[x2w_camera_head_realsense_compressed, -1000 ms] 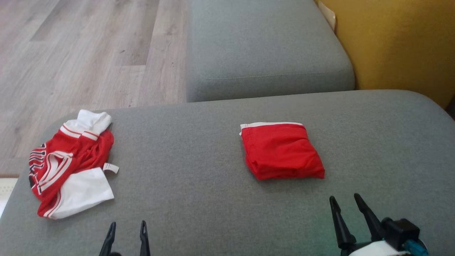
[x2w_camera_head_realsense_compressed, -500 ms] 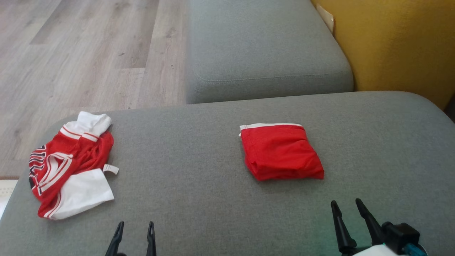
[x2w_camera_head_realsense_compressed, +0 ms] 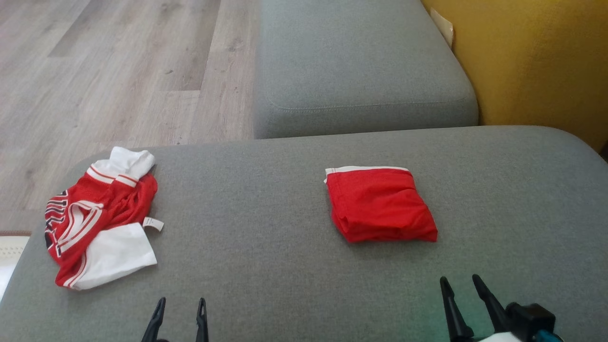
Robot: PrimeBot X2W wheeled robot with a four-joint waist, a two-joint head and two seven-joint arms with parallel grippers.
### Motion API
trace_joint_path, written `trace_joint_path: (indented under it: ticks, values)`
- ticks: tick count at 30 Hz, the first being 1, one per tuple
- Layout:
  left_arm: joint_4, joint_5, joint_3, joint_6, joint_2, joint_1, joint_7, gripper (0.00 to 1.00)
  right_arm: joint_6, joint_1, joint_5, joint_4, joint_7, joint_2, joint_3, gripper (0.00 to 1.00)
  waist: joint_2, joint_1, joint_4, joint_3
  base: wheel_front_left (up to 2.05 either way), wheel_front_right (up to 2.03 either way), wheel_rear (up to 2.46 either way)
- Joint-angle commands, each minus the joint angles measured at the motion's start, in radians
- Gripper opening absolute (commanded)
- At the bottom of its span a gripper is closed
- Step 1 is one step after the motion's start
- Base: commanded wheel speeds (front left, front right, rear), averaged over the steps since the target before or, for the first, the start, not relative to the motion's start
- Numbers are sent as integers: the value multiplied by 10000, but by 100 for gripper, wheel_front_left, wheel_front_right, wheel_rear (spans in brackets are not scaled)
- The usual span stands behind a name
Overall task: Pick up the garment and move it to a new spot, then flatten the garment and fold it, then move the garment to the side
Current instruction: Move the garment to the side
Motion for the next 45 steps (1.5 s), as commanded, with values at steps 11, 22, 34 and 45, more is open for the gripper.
trace_joint_path:
  ticks: [11,22,34,45]
  values:
    - [-381,89,306,-105,-42,-514,-122,100,67,-326,125,-143,-137,-133,420,100,0,0,11,248,0,0,0]
    - [-795,239,-51,-230,-113,-1084,-122,100,67,-1531,1099,-27,-137,-679,743,100,0,0,363,1338,0,0,0]
    - [-1118,437,-767,-358,-222,-2454,-122,100,67,-5698,3921,1997,1784,-2501,2074,100,0,0,866,3193,0,0,0]
    - [-1258,409,-1205,-306,-263,-3398,-122,100,67,-7417,5891,3209,4500,-3903,3238,100,0,0,1443,4254,0,0,0]
